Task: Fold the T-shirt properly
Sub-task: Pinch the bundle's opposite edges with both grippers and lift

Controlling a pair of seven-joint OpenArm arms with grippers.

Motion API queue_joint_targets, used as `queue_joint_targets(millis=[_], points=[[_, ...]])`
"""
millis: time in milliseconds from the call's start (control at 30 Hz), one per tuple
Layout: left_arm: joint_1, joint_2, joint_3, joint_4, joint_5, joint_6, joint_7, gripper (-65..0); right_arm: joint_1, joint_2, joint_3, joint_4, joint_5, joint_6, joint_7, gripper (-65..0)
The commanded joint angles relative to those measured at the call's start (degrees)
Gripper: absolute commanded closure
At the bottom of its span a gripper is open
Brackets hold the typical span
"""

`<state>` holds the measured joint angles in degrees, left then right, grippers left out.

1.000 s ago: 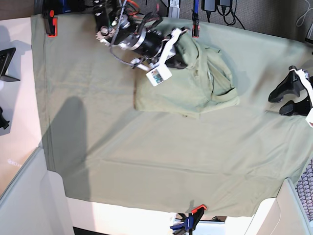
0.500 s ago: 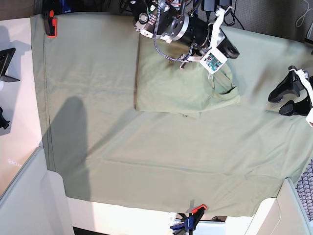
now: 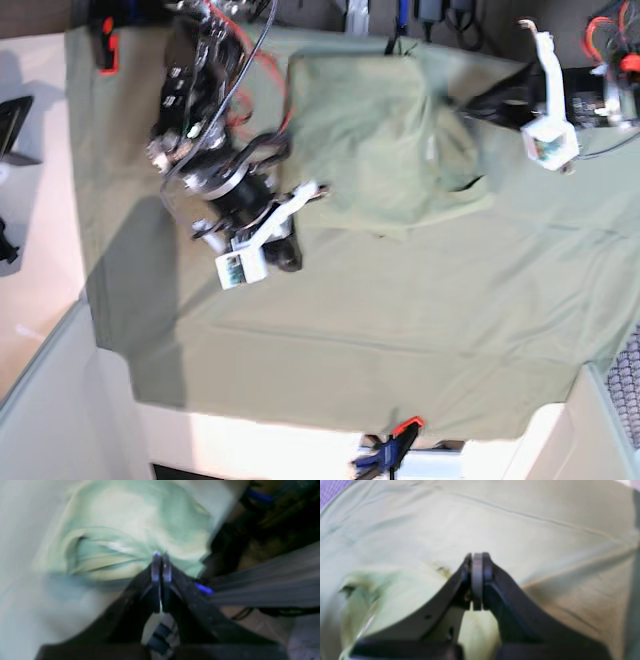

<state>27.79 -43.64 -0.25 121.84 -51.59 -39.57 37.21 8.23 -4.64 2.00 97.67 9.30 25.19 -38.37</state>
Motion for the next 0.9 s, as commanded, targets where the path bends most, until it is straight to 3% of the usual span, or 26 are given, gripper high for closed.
queue_joint_targets(millis=[0,100,233,433,567,700,867], points=[[-0.61,-0.42,1.73,0.76,1.49,-0.43,-2.12,0.0,2.84,-0.22,0.7,-1.38,1.44,0.09,1.51,0.0],[-2.62,1.88,7.91,-0.17,8.48,-0.43,-4.39,0.0,7.13,-0.22,1.25,-9.44,1.84,0.11,1.53,0.0],[-5.95,4.68,13.64,-0.7,11.47,-0.43,-4.68,0.0,12.61,-0.31,1.25,-20.37,1.86,0.11,3.06,0.0],[-6.99,4.94,19.26,-1.84,15.89,-0.43,-6.47,0.0,18.23,-0.59,1.25,-31.91,1.84,0.13,3.45,0.0],[-7.74,6.95,19.8,-6.27,19.65,-0.43,-9.22,0.0,18.73,-1.84,1.03,-34.38,1.77,0.15,3.48,0.0],[-12.07,9.33,19.8,-13.44,19.67,-0.43,-9.22,0.0,18.69,-2.56,-1.42,-34.8,1.64,0.15,3.43,0.0],[-14.78,9.66,20.57,-19.21,19.52,-0.43,-9.16,0.0,18.38,-2.54,-5.31,-34.8,0.87,0.15,3.19,0.0]])
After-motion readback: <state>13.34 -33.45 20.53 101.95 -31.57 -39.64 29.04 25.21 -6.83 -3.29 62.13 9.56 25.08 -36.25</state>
